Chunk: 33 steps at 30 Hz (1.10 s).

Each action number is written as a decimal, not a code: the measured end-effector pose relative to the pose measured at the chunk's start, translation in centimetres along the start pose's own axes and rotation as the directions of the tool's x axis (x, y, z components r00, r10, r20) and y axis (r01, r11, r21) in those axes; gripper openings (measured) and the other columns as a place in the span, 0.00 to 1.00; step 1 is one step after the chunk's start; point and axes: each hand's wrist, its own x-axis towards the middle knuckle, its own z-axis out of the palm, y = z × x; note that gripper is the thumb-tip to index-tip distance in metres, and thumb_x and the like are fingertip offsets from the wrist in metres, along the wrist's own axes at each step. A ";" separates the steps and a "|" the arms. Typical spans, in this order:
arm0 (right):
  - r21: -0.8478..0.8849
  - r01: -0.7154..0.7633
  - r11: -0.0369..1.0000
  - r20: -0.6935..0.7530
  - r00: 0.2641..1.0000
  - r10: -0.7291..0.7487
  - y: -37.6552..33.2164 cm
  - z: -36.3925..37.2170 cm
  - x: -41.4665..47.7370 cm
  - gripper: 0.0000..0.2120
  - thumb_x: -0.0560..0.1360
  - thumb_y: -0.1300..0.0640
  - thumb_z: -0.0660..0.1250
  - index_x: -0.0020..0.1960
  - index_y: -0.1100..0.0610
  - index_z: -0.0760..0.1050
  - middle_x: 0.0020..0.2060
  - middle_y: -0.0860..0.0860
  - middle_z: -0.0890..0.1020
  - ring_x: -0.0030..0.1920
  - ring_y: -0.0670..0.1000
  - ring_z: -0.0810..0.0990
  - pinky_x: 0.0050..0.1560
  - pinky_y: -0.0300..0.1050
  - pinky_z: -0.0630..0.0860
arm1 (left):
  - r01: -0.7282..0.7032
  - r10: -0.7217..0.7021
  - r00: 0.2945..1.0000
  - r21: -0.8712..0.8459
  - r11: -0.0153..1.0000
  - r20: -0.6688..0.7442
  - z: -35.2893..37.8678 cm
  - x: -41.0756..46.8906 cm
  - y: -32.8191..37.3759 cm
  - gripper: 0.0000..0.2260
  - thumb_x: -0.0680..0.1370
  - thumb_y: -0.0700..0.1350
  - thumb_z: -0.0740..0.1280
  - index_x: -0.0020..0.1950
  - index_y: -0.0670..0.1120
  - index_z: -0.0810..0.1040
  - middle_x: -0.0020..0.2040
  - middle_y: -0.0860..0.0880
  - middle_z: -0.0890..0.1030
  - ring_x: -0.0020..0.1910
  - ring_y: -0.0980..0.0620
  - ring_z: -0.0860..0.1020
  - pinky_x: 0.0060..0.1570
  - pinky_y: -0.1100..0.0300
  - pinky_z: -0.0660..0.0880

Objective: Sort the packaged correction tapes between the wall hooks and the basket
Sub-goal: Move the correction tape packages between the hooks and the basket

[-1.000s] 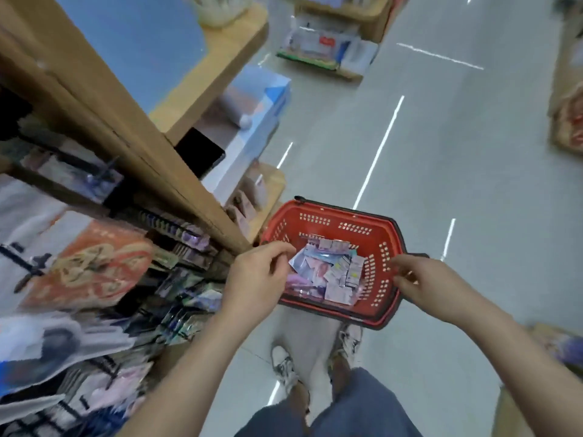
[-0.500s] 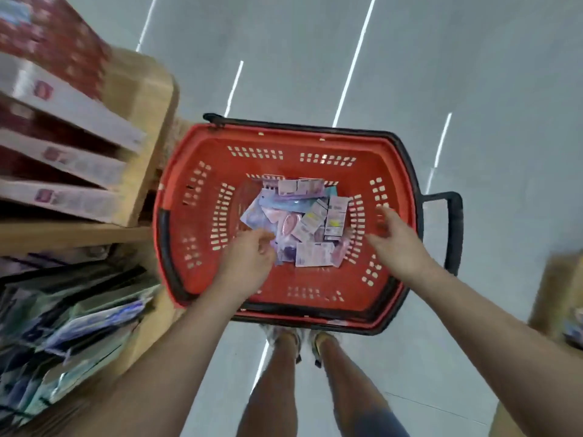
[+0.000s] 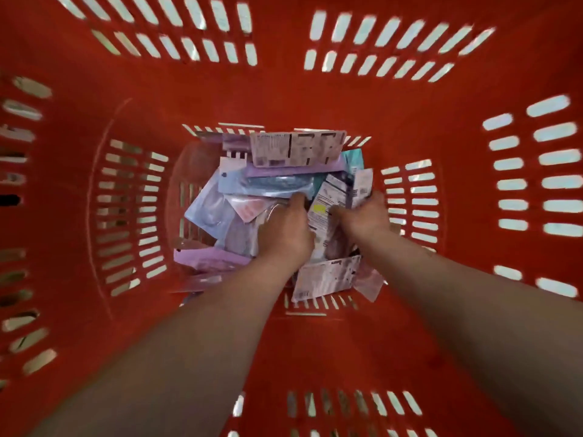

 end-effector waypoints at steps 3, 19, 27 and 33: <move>0.058 0.037 0.998 0.015 0.999 -0.038 -0.1 1.0 -0.3 0.27 0.68 0.46 0.70 0.64 0.55 0.73 0.58 0.56 0.82 0.58 0.60 0.81 0.63 0.60 0.75 | -0.024 0.027 0.999 0.073 0.997 -0.041 -1.6 -1.0 -0.4 0.14 0.75 0.41 0.68 0.61 0.48 0.77 0.57 0.44 0.80 0.58 0.40 0.78 0.51 0.49 0.75; 0.715 -0.291 0.636 0.283 0.952 0.117 -2.9 1.4 -2.9 0.09 0.83 0.56 0.61 0.59 0.58 0.75 0.52 0.59 0.84 0.52 0.61 0.84 0.54 0.62 0.81 | -0.121 0.115 0.993 0.325 0.938 0.037 -7.6 3.0 -5.2 0.40 0.68 0.56 0.77 0.73 0.46 0.61 0.64 0.39 0.75 0.62 0.38 0.75 0.54 0.47 0.76; 0.706 -0.361 0.610 0.382 0.919 0.103 -0.7 0.8 -3.4 0.15 0.81 0.56 0.64 0.68 0.57 0.72 0.54 0.57 0.85 0.51 0.59 0.86 0.49 0.60 0.83 | 0.126 -0.012 0.948 -0.341 0.931 0.317 -8.2 0.1 -4.9 0.17 0.76 0.53 0.71 0.64 0.53 0.76 0.57 0.54 0.81 0.54 0.52 0.79 0.48 0.60 0.74; 0.440 0.011 0.898 -0.038 0.999 0.006 -0.3 -0.5 -4.6 0.22 0.78 0.51 0.68 0.65 0.32 0.67 0.60 0.47 0.79 0.54 0.52 0.82 0.48 0.50 0.81 | 0.283 -0.104 0.953 -0.708 0.647 0.286 -9.5 -4.2 -4.4 0.04 0.79 0.49 0.69 0.48 0.51 0.82 0.47 0.51 0.86 0.47 0.51 0.84 0.48 0.54 0.79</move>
